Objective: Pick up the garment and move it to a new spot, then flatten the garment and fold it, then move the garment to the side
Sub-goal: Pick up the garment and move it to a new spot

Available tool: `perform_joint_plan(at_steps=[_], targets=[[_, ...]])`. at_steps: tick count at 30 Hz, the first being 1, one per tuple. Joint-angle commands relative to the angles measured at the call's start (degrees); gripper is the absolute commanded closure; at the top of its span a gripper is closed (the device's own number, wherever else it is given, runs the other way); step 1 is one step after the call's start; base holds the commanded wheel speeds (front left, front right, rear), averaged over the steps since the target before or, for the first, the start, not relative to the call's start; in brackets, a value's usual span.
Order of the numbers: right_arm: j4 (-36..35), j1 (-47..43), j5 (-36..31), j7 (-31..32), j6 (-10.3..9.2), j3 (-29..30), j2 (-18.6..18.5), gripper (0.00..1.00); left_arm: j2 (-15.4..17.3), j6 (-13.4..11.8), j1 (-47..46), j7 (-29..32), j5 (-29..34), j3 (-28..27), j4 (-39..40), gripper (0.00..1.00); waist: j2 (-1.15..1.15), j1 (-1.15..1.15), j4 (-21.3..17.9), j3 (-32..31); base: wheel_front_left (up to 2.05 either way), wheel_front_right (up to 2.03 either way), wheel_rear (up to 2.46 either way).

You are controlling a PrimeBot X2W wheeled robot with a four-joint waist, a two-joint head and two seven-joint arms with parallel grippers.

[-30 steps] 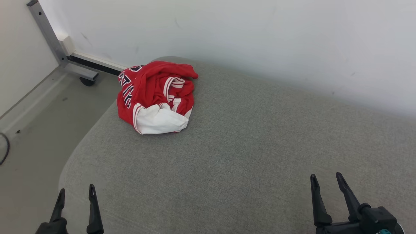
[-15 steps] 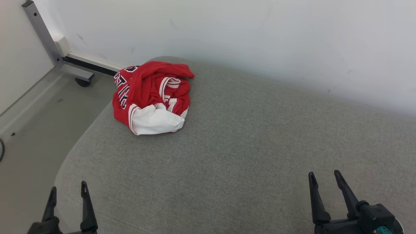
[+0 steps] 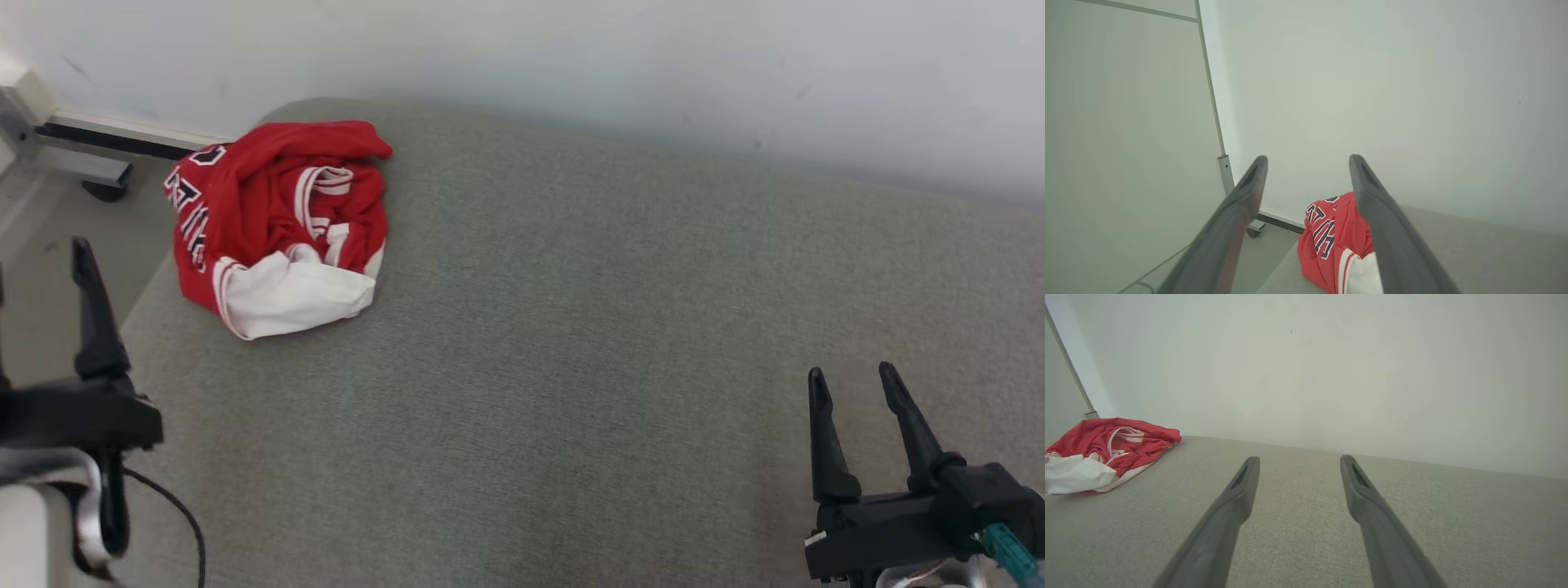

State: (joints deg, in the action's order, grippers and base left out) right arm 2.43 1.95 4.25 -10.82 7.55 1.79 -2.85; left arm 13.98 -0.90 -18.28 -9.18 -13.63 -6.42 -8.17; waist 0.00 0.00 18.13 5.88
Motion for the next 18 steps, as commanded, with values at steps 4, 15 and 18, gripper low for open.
perform_joint_plan(at_steps=[4,15,18], targets=[[-2.0,2.0,-0.9,0.1,-0.12,1.2,-0.2,0.0,2.8,0.8,-7.3,1.1,-2.6,-2.4,-2.0,0.0,0.0,0.0,-8.4,8.2,0.0,0.0,0.0],[-4.8,4.6,-0.5,-0.8,-0.12,3.4,-0.5,0.0,10.4,1.5,-17.9,5.0,-5.7,-7.1,-8.9,0.0,0.0,0.0,-16.4,16.8,0.0,0.0,0.0],[-5.6,5.0,-0.5,-0.9,-0.12,3.5,-0.6,0.0,12.5,2.3,-20.0,6.2,-6.3,-7.3,-13.9,0.0,0.0,0.0,-17.8,18.2,0.0,0.0,0.0]])
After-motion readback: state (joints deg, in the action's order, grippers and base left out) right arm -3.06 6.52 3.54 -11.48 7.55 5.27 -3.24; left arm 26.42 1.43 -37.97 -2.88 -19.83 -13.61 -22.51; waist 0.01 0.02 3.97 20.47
